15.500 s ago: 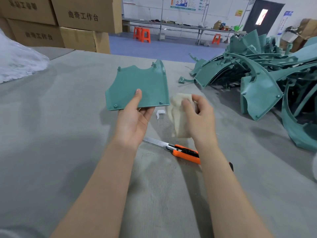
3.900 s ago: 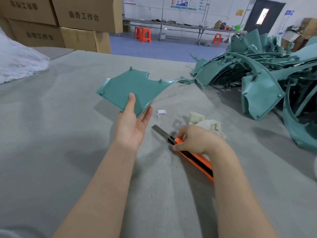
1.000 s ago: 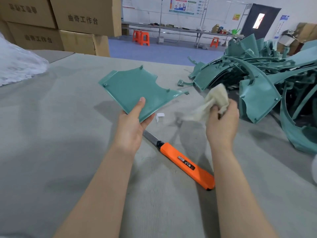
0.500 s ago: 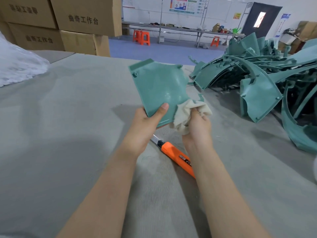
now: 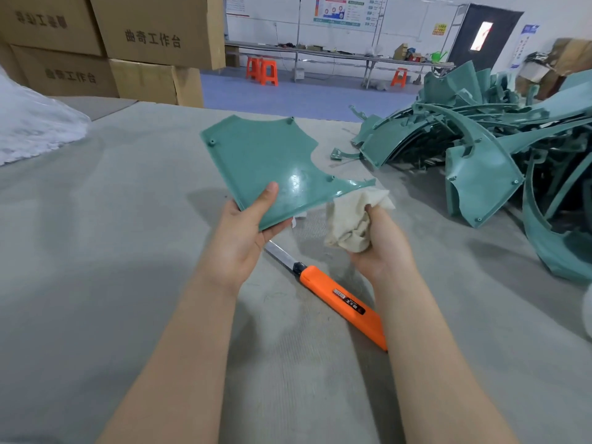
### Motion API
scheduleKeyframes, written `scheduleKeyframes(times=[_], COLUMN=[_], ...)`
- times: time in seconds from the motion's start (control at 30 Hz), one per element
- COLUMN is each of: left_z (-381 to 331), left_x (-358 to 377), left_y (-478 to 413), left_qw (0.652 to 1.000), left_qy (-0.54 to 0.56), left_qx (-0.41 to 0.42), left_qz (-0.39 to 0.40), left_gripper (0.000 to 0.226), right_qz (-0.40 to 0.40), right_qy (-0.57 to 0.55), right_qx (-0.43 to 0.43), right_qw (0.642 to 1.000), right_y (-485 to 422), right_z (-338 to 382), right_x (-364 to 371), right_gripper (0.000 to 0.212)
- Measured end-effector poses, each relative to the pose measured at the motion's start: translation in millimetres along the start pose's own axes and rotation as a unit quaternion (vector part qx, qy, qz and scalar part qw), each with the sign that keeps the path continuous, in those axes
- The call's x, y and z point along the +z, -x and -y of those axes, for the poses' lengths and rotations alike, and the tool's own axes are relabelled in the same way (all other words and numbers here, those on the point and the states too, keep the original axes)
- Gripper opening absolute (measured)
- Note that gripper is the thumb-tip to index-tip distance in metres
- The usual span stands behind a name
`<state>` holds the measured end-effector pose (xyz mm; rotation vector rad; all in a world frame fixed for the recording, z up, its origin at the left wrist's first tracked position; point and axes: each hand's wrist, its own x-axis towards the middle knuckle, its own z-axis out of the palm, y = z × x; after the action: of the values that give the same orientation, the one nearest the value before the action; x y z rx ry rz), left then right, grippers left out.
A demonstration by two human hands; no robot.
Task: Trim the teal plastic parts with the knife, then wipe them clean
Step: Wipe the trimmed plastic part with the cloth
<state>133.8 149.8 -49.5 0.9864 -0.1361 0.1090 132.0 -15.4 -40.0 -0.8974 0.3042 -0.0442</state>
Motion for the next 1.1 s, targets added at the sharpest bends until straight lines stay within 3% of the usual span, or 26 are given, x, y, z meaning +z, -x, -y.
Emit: scheduleKeyframes(times=[0.1, 0.17, 0.33, 0.53, 0.63, 0.83, 0.97, 1.1], left_z=[5, 8, 5, 1, -1, -5, -8, -3], left_x=[6, 9, 7, 2, -2, -7, -9, -7], left_y=[1, 3, 4, 4, 3, 5, 3, -4], left_qw=[1.000, 0.998, 0.992, 0.991, 0.994, 0.993, 0.996, 0.988], left_qy=[-0.026, -0.062, -0.112, -0.101, -0.078, -0.068, -0.036, 0.109], left_qx=[-0.003, -0.003, -0.002, -0.032, -0.045, -0.060, -0.067, -0.098], left_qz=[0.004, 0.016, 0.056, 0.076, 0.060, 0.080, 0.052, -0.054], left_gripper=[0.015, 0.014, 0.015, 0.016, 0.017, 0.024, 0.033, 0.011], right_qz=[0.088, 0.104, -0.004, 0.009, 0.020, -0.016, -0.029, -0.004], right_qy=[0.049, 0.056, 0.031, -0.031, -0.046, -0.081, -0.092, -0.098], right_qx=[-0.006, -0.022, -0.010, 0.025, 0.025, -0.004, 0.012, 0.042], right_qw=[0.995, 0.993, 0.999, 0.999, 0.998, 0.997, 0.995, 0.994], right_y=[6, 6, -2, -8, -7, -7, -8, -5], right_z=[-14, -22, -10, 1, 3, 9, 9, 7], right_x=[13, 18, 5, -8, -9, -16, -19, -14], right_gripper=[0.022, 0.020, 0.019, 0.029, 0.017, 0.014, 0.011, 0.027])
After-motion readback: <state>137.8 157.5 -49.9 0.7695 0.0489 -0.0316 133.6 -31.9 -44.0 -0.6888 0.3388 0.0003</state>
